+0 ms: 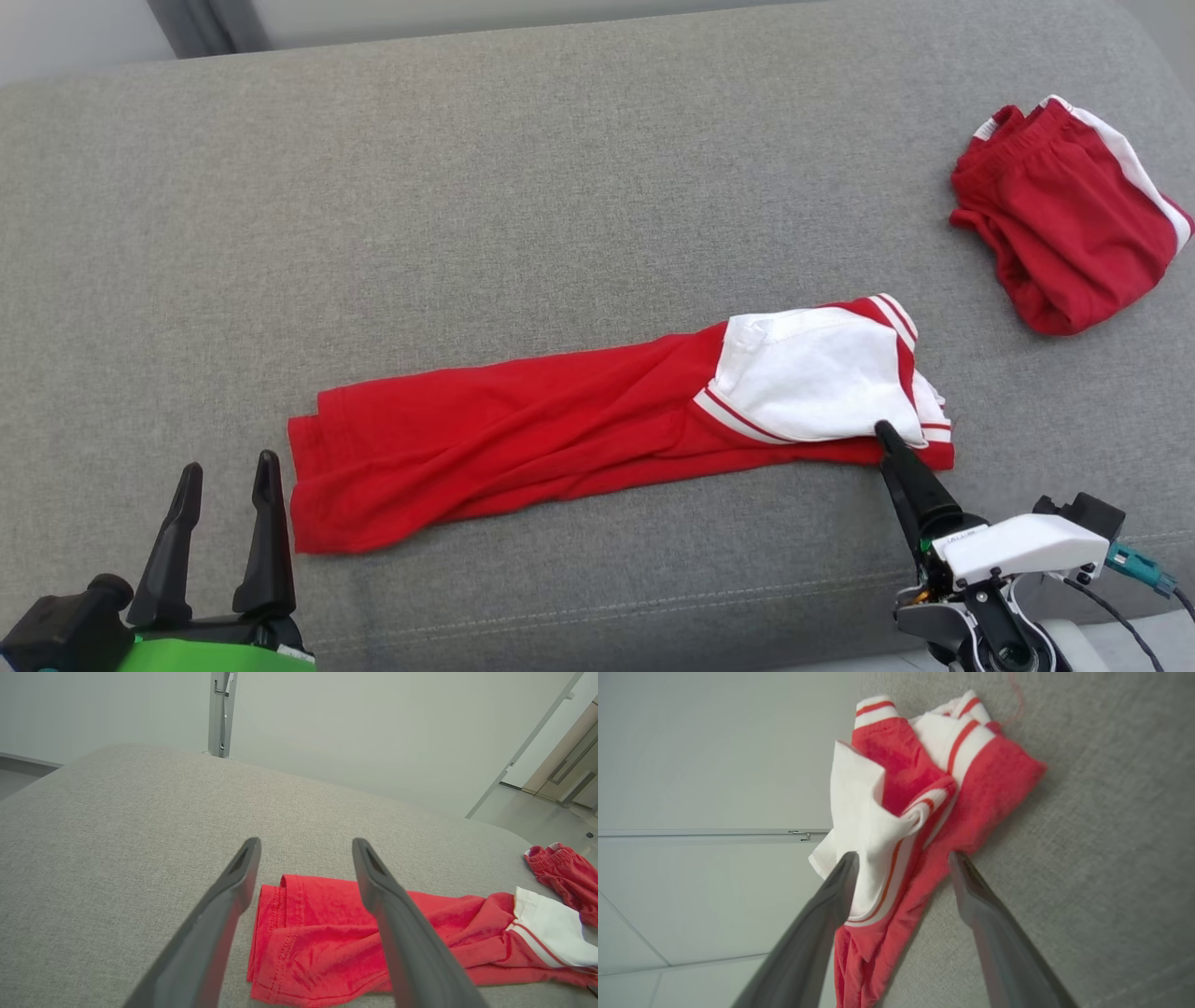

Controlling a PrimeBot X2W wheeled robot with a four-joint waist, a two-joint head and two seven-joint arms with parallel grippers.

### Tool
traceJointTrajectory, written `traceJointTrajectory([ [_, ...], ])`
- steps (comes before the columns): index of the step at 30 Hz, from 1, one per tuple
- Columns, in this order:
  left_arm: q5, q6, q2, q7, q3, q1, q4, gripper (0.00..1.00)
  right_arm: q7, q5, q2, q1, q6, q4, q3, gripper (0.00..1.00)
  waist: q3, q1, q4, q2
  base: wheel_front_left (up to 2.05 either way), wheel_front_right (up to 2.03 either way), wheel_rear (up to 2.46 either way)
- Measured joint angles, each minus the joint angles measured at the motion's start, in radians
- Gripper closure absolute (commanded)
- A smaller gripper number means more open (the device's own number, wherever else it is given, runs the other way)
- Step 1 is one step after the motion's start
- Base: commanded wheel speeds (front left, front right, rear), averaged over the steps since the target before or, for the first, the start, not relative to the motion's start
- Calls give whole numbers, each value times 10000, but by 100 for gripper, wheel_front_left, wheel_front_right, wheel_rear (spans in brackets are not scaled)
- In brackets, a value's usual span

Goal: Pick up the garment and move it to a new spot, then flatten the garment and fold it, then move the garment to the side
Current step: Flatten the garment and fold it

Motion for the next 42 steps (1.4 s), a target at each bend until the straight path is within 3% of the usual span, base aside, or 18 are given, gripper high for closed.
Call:
traceJointTrajectory([
  [18, 339, 44, -393, -48, 15, 197, -61, 0, -144, 188, -10, -110, 82, 205, 71, 0, -96, 0, 99, 0, 0, 0, 0],
  [42, 640, 48, -571, 50, 244, 324, -332, 0, -226, 644, -6, -176, 82, 224, 155, 0, 282, 0, -413, 0, 0, 0, 0],
])
